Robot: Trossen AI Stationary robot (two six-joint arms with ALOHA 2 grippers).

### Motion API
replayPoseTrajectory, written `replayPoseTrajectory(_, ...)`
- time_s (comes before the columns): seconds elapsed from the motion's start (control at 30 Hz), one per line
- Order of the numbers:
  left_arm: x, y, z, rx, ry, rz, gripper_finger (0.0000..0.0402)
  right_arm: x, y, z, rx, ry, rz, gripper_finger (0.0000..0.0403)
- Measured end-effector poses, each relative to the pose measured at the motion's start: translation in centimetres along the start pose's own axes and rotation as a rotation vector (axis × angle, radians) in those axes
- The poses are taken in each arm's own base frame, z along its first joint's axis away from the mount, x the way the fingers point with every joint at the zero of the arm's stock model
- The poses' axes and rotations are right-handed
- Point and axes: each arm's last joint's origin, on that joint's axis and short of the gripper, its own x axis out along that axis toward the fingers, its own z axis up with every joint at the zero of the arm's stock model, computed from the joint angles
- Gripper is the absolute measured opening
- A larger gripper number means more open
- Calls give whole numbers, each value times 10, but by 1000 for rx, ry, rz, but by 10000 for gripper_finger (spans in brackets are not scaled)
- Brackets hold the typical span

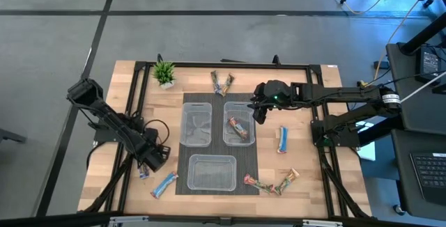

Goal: Pick and place Granola Bars by type
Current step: Put the bottom left yellow granola bar into the top left transparent bin

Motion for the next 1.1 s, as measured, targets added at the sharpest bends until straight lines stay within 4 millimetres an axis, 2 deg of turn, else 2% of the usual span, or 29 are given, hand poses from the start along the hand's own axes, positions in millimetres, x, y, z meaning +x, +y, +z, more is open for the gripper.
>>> replayPoseTrajectory(0.23, 0, -2, 0, 0, -31, -34, 118, 0, 0, 0, 0, 0, 0, 152)
replayPoseTrajectory(0.47, -2, -3, 1, 10, -53, -33, 88, 0, 0, 0, -3, 0, 0, 152)
replayPoseTrajectory(0.6, -11, -5, 1, 26, -52, -49, 81, 0, 0, 0, -4, 0, 0, 152)
replayPoseTrajectory(0.83, -44, -7, 13, -8, -119, -136, 81, 0, 0, 0, -4, -1, 0, 152)
replayPoseTrajectory(1.03, -83, -11, 37, -109, -294, -377, 79, 0, 0, 0, -4, -2, 0, 152)
replayPoseTrajectory(1.1, -96, -14, 47, -94, -343, -435, 79, 0, 0, 0, -4, -4, 1, 152)
